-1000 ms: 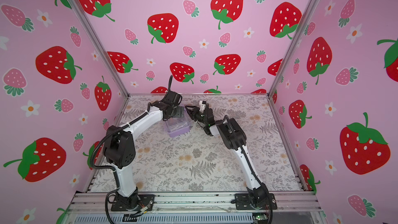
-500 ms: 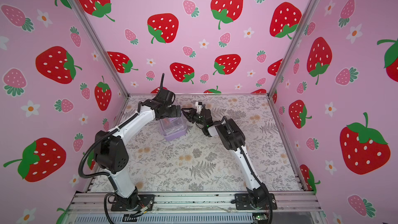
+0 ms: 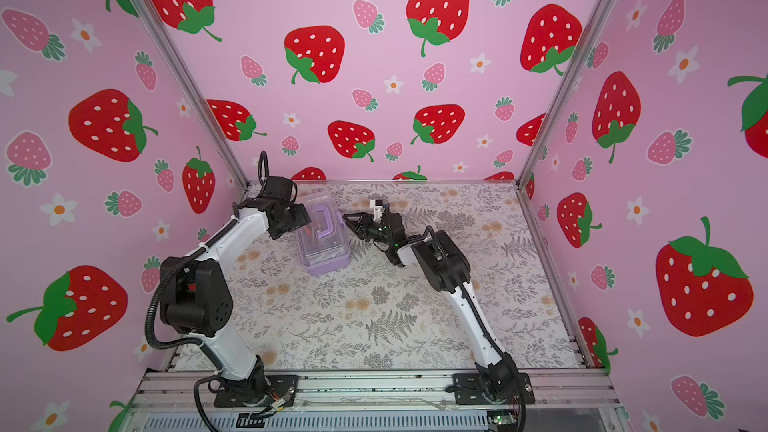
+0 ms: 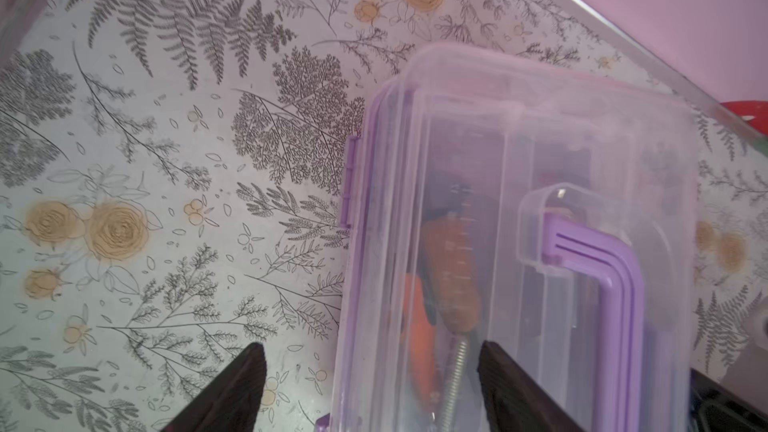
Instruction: Pack the tool kit
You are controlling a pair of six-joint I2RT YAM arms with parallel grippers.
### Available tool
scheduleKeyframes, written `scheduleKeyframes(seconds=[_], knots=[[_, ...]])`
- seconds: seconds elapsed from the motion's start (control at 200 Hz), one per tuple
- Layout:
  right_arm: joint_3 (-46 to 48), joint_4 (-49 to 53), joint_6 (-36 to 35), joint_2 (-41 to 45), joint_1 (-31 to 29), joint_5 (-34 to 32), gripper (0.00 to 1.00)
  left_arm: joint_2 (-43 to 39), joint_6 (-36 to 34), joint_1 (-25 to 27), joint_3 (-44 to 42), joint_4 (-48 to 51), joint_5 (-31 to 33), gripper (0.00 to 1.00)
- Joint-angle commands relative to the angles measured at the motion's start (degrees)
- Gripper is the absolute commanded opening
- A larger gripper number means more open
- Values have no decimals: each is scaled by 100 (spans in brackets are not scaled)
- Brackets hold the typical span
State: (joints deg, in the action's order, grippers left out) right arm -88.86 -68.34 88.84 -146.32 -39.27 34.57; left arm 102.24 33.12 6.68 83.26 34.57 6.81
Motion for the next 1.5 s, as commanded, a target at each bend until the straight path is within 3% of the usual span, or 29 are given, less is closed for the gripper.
scheduleKeyframes(seconds=[0.0, 0.275, 0.515, 0.725, 1.091, 1.336, 1.346, 1.356, 1.496], knots=[[178, -236, 87, 139, -191, 185, 49, 481, -76, -70, 121, 452, -239, 90], [409, -609, 239, 224, -296, 269, 49, 861, -286, -138, 575, 201, -762, 92], [783, -924, 308, 408, -354, 235, 49, 1348, -601, -204, 1131, 110, -1741, 92], [1042, -1165, 409, 512, -353, 228, 49, 1706, -781, -135, 1642, 206, -2232, 91], [1303, -1137, 303, 578, -328, 128, 51, 2069, -1175, 34, 2273, 487, -2491, 89], [2461, -1377, 1060, 1134, -344, -628, 88, 2072, -1273, 53, 2170, 513, -2552, 88], [2481, -1347, 1082, 1168, -345, -649, 97, 2066, -1273, 53, 2166, 515, -2553, 87], [2506, -1316, 1094, 1203, -345, -685, 100, 2064, -1273, 53, 2161, 505, -2557, 87], [2719, -929, 1410, 1589, -385, -1157, 99, 1944, -1286, 112, 1979, 420, -2535, 87]])
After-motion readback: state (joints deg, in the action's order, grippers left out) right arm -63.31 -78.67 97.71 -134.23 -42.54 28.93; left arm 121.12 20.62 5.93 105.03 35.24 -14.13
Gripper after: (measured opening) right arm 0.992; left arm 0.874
